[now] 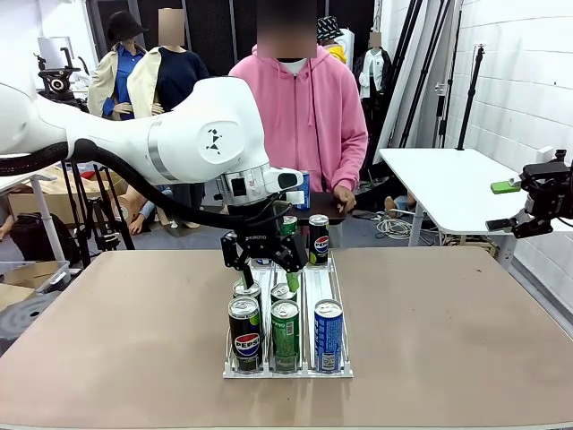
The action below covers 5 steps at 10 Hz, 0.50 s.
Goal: Retrieve and hand over the desired beverage to the person.
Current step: Pick up another can of the same type that the person held from the Automatic Can Dispenser.
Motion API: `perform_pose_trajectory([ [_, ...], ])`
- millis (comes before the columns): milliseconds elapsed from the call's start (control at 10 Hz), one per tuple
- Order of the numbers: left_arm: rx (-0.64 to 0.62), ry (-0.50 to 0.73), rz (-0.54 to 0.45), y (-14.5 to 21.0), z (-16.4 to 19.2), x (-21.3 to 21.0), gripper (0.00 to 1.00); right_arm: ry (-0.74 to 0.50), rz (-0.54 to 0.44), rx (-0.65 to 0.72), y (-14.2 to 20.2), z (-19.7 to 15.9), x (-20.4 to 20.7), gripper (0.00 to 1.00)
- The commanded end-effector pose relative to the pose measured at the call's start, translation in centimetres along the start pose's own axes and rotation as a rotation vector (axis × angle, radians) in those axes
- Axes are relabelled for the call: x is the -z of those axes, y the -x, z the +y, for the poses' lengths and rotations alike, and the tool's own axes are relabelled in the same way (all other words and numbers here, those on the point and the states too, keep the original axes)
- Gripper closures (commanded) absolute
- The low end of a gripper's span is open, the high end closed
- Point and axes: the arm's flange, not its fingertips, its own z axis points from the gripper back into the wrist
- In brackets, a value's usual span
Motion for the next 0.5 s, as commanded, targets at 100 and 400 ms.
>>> perform_pose_trajectory([
  [100,0.005,0.002,0.026,-0.5,-0.6,-0.3,0.00,0.003,-0.010,-0.001,0.0,-0.2,0.1,0.00],
  [400,0.050,-0.046,0.047,-2.1,-2.3,-0.1,0.00,0.003,-0.010,-0.001,0.0,-0.2,0.1,0.00],
])
